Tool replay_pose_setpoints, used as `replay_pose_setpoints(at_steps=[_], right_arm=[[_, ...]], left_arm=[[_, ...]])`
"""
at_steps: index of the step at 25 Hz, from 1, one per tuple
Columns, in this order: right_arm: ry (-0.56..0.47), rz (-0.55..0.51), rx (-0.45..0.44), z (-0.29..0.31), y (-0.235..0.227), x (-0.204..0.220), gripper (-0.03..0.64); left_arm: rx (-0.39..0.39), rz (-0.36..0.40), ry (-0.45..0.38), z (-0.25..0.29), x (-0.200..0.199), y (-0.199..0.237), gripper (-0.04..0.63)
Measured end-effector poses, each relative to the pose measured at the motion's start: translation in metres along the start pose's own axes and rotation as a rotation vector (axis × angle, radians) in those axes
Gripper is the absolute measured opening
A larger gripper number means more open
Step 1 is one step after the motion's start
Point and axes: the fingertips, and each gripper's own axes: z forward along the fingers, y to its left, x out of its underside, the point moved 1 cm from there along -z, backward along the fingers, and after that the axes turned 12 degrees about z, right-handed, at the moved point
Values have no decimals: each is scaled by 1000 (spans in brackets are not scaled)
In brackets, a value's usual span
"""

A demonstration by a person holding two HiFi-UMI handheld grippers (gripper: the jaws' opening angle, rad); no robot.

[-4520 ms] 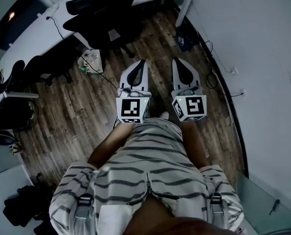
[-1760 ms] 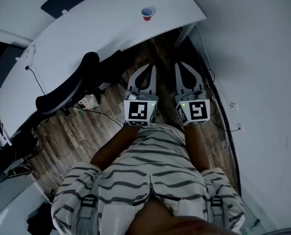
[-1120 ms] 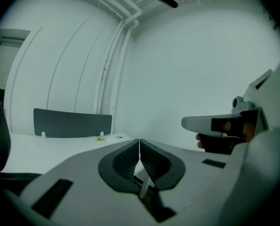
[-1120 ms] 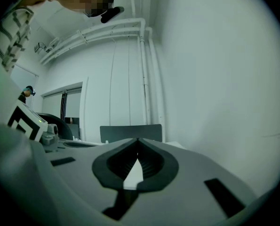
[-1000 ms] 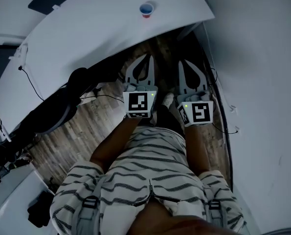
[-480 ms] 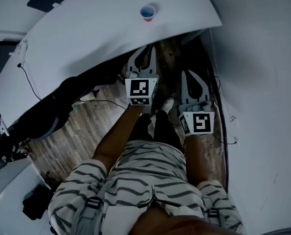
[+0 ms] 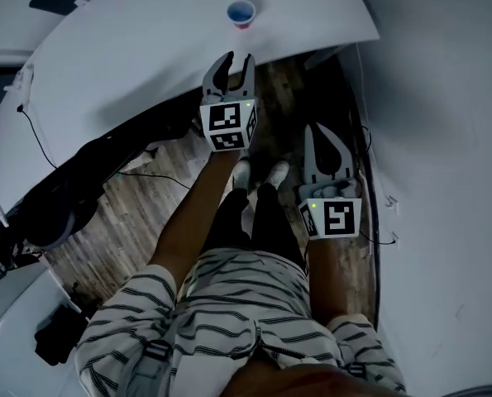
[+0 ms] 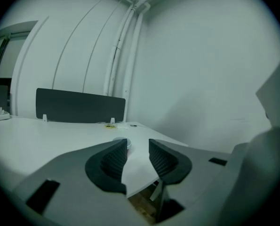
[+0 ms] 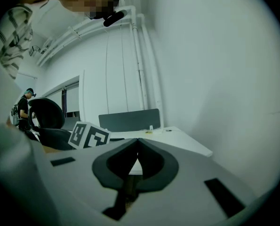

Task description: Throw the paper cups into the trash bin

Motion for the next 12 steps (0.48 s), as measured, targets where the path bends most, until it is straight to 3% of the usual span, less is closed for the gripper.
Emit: replay_pose_setpoints(at_steps=[12], right_arm=[[21, 11, -12, 16, -6, 19, 10]], left_arm=[[-70, 8, 45, 71, 35, 18, 225]])
